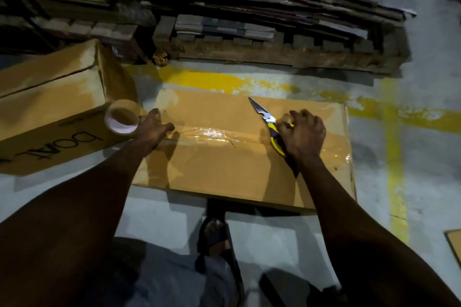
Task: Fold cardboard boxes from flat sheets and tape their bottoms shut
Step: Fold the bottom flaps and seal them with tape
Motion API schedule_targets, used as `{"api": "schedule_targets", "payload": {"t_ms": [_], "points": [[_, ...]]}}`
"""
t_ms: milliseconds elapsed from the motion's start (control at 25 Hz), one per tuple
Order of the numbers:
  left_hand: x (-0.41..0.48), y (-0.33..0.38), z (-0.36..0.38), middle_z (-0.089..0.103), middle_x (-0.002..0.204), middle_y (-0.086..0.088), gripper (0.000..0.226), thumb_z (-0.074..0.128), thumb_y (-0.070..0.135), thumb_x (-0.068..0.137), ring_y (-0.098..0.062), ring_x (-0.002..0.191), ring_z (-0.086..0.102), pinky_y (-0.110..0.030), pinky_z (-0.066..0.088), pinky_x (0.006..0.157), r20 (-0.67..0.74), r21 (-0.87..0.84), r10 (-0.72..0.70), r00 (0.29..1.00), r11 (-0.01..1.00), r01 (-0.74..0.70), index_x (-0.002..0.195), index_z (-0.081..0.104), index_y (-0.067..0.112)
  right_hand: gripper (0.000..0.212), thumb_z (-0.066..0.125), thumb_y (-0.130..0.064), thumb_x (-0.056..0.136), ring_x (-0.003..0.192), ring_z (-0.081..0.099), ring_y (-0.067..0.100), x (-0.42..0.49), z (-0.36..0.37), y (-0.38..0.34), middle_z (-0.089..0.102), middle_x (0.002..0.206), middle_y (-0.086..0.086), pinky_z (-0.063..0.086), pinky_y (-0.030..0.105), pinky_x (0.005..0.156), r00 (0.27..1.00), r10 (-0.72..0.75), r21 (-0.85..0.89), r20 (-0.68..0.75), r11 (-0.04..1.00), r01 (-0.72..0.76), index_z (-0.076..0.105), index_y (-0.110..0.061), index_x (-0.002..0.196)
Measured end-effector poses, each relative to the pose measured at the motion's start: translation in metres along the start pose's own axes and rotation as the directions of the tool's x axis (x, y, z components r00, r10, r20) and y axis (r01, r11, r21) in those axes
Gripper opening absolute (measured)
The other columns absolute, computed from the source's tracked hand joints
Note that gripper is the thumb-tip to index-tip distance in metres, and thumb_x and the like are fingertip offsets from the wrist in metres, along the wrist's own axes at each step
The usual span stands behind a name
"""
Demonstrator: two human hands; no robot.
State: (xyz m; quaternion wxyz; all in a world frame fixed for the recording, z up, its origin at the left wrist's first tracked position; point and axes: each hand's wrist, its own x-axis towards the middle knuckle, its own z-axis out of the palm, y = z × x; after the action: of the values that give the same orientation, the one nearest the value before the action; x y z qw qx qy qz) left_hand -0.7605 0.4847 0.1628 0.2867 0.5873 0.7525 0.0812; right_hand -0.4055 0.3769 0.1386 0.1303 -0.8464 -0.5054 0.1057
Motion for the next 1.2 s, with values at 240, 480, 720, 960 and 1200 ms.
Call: {"api": "schedule_targets", "payload": {"t_ms": [240, 480, 720, 960, 1200], "points": [[-0.029, 0.042, 0.026, 0.039, 0.134, -0.024, 0.084, 0.073, 0.037, 0.072, -0.040, 0.121, 0.046, -0.038, 0.042, 0.094, 0.148, 0.195, 0.169, 0.974, 0.961, -0.196, 0.144, 0.032, 0.022, 0.039, 0.050, -0.018, 0.089, 0.100, 0.050, 0.040, -0.016, 0.010, 0.001, 0.055, 0.115, 0.013, 0.039, 0.053, 0.091, 0.993, -0.072, -0.241, -0.091, 0.969, 0.048, 0.056, -0.018, 0.128], [-0.060, 0.093, 0.087, 0.026, 0.146, -0.024, 0.107, 0.077, 0.051, 0.069, -0.038, 0.135, 0.034, -0.038, 0.036, 0.107, 0.275, 0.219, 0.338, 0.900, 0.889, -0.401, 0.152, 0.019, 0.018, 0.046, 0.049, -0.008, 0.090, 0.117, 0.044, 0.041, 0.012, -0.013, 0.064, 0.051, 0.126, 0.014, 0.029, 0.063, 0.104, 0.996, 0.005, -0.242, -0.087, 0.970, -0.025, 0.048, -0.018, 0.135], [-0.076, 0.120, 0.121, 0.021, 0.152, -0.022, 0.106, 0.077, 0.048, 0.073, -0.036, 0.140, 0.027, -0.036, 0.031, 0.111, 0.295, 0.209, 0.376, 0.878, 0.872, -0.443, 0.153, 0.015, 0.016, 0.062, 0.053, -0.007, 0.087, 0.139, 0.027, 0.034, 0.040, -0.016, 0.057, 0.038, 0.143, 0.011, 0.011, 0.071, 0.109, 0.973, -0.215, -0.118, 0.084, 0.967, 0.224, 0.039, -0.021, 0.146], [-0.079, 0.120, 0.088, 0.025, 0.157, -0.008, 0.098, 0.075, 0.038, 0.081, -0.025, 0.141, 0.030, -0.030, 0.031, 0.108, 0.297, -0.024, 0.356, 0.886, 0.930, -0.366, 0.154, 0.015, 0.016, 0.061, 0.053, -0.027, 0.096, 0.146, 0.017, 0.039, 0.029, -0.021, 0.034, 0.028, 0.157, 0.013, 0.012, 0.062, 0.116, 0.958, -0.243, 0.042, 0.150, 0.970, 0.239, 0.030, -0.021, 0.152], [-0.097, 0.124, 0.073, 0.042, 0.145, -0.003, 0.082, 0.065, 0.019, 0.091, -0.023, 0.119, 0.052, -0.033, 0.054, 0.079, 0.358, -0.635, 0.118, 0.926, 0.758, 0.149, 0.154, 0.013, 0.021, 0.069, 0.052, -0.044, 0.096, 0.147, 0.017, 0.034, -0.019, -0.022, 0.000, 0.020, 0.161, 0.011, 0.024, 0.056, 0.115, 0.842, -0.280, 0.118, 0.461, 0.960, 0.255, 0.021, -0.026, 0.154]]}}
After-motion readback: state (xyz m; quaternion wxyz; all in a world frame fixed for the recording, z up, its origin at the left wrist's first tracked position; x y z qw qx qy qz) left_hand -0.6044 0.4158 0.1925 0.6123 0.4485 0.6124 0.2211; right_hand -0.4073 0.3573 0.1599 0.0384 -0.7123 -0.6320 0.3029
